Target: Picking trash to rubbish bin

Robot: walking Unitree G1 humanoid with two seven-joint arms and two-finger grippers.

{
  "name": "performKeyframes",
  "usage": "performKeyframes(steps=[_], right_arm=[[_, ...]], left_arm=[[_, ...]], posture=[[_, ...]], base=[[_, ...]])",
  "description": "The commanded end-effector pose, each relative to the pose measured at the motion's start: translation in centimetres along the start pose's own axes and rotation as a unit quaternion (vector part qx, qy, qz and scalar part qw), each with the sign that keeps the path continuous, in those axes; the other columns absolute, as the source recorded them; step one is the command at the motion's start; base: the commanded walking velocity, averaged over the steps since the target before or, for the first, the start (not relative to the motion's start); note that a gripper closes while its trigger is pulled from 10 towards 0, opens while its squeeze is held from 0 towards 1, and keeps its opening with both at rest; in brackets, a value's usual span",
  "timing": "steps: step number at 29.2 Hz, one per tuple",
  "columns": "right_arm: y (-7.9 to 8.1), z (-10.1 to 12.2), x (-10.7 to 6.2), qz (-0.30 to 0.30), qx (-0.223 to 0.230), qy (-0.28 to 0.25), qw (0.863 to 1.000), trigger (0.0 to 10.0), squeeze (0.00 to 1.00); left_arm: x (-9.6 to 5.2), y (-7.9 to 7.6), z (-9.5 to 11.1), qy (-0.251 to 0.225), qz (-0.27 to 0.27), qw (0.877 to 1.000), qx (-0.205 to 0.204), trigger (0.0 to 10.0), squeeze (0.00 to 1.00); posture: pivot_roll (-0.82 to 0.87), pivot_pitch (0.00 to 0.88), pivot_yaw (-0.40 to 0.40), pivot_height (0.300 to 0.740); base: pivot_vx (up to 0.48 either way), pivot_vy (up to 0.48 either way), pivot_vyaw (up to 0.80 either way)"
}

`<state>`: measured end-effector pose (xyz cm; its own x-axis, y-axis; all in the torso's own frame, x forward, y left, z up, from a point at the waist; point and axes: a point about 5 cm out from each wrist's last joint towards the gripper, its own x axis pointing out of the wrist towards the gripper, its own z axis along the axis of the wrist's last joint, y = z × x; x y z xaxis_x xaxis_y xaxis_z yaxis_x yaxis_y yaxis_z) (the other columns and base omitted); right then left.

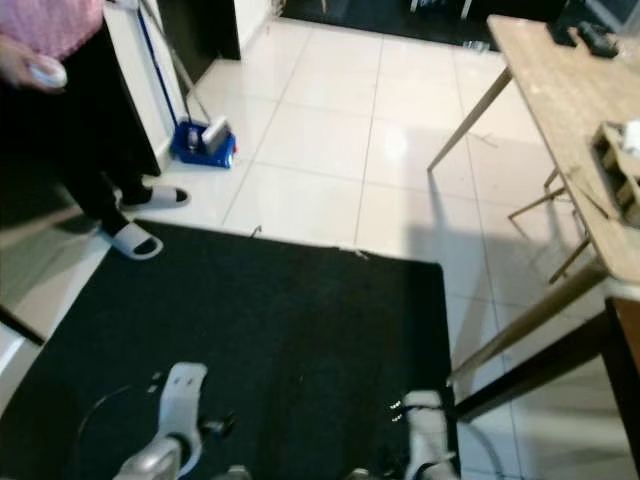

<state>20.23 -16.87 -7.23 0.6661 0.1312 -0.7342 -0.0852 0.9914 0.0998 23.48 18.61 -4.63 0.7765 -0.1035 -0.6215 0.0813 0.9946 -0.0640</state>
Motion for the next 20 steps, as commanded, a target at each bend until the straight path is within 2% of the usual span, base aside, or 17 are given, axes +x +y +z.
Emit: performKeyframes(steps=[1,20], right_arm=[[-1.08,-0.95,-0.44,-0.014,-0.003,0.017,1.0,10.0,0.0],[-0.72,-0.87,-0.37,0.001,-0.004,0.016,1.0,10.0,0.0]], left_arm=[[-0.3,-0.08,-1.15,0.019,0.0,1.0,-0.003,10.0,0.0],[-0.25,-0.12,-1.07,0.02,0.0,1.0,-0.004,10.0,0.0]], posture=[[0.05,0.202,-0.053,0.74],[0.05,0.201,-0.055,0.74]], base=[[0.371,0.0,0.0],[0.367,0.0,0.0]])
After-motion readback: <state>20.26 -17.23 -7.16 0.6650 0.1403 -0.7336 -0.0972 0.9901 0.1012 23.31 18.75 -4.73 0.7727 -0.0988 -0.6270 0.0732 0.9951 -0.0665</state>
